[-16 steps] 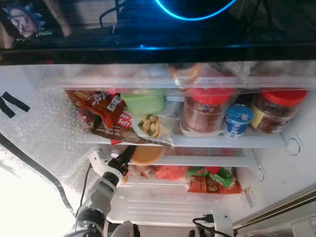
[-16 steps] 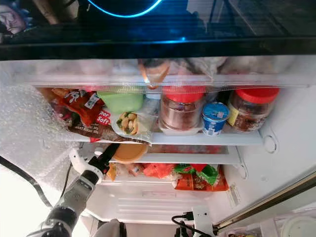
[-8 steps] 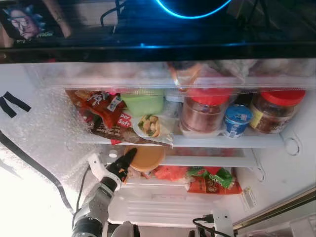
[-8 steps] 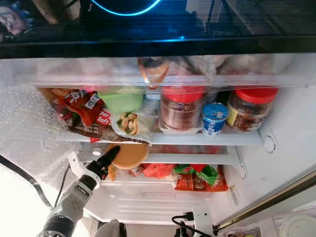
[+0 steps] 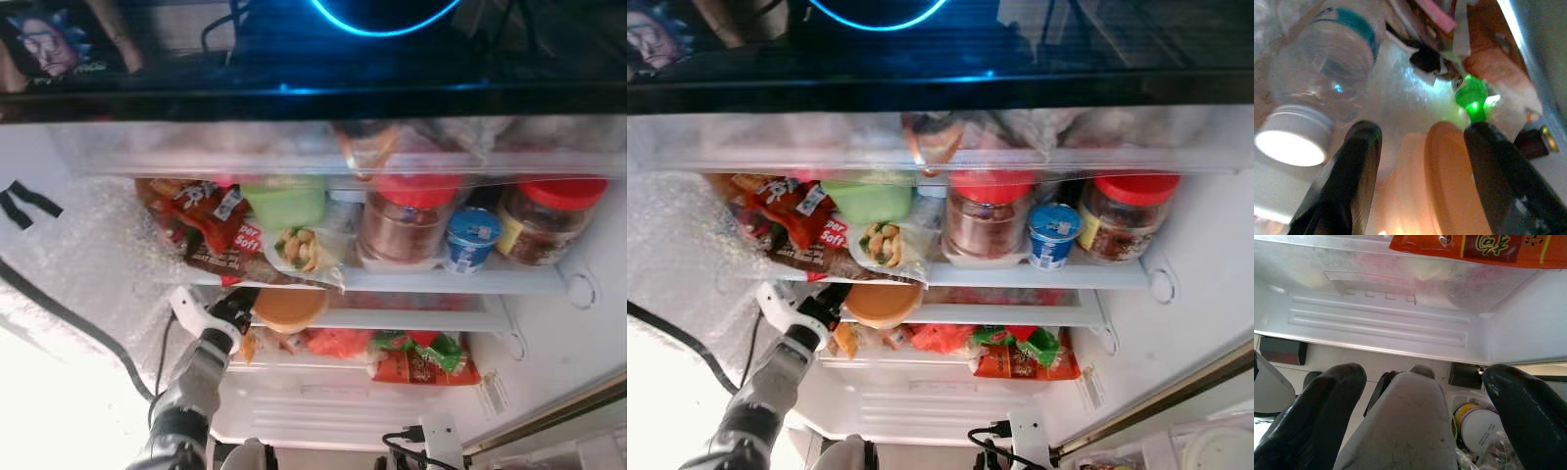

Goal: Restocking fridge

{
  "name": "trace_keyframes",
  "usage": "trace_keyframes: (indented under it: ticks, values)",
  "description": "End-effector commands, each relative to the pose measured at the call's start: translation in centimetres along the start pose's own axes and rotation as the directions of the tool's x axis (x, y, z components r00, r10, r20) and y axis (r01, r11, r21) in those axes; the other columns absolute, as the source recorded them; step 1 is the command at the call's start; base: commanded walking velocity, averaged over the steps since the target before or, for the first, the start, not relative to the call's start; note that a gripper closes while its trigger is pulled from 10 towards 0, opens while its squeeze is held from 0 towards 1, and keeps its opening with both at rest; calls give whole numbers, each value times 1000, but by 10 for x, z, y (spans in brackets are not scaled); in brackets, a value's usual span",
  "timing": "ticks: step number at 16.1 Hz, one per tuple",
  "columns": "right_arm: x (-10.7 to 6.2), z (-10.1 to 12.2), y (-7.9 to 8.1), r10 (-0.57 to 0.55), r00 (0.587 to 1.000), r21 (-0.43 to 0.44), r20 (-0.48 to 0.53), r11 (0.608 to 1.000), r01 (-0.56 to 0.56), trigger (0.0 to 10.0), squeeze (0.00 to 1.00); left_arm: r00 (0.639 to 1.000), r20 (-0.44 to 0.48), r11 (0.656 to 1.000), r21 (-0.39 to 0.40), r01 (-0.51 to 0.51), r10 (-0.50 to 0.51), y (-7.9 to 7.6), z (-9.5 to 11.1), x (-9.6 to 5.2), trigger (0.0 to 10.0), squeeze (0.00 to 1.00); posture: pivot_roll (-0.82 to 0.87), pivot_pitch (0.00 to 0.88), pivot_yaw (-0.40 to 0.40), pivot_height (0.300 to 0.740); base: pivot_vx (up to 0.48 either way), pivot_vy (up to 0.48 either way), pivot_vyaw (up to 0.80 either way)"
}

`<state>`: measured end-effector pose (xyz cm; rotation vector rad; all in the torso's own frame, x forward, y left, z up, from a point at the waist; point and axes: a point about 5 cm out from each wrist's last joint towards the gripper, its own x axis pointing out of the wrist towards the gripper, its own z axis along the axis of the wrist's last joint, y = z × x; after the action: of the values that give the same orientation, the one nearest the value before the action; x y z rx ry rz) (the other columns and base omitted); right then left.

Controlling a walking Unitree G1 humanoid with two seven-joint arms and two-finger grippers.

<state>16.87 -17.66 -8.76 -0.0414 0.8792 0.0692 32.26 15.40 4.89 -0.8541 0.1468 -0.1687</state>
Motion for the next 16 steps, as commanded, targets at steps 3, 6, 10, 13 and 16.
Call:
trace_keyframes:
  ticks: [3, 6, 10, 13, 16]
  values:
    - [-3, -14, 3, 11, 999, -3, -50, 1000, -11, 10000, 0, 1000, 29, 1000, 6, 5, -5, -9, 12, 13, 10000, 0, -35, 83, 38, 665, 0, 0, 0]
    - [-3, -14, 3, 14, 999, -9, -47, 1000, -15, 10000, 0, 1000, 22, 1000, 4, 5, -5, -6, 9, 10, 10000, 0, -36, 84, 41, 665, 0, 0, 0]
    - [-3, -14, 3, 17, 999, -15, -50, 1000, -18, 10000, 0, 998, -55, 992, 127, -7, 14, 8, -9, -7, 10000, 0, -34, 83, 42, 665, 0, 0, 0]
    - [-3, -14, 3, 19, 999, -16, -49, 1000, -20, 10000, 0, 997, -73, 986, 167, -4, 17, 12, -13, -13, 10000, 0, -33, 81, 41, 665, 0, 0, 0]
    - [-3, -14, 3, 18, 999, -15, -49, 1000, -19, 10000, 0, 997, -77, 980, 201, 0, 15, 13, -14, -17, 10000, 0, -34, 82, 40, 665, 0, 0, 0]
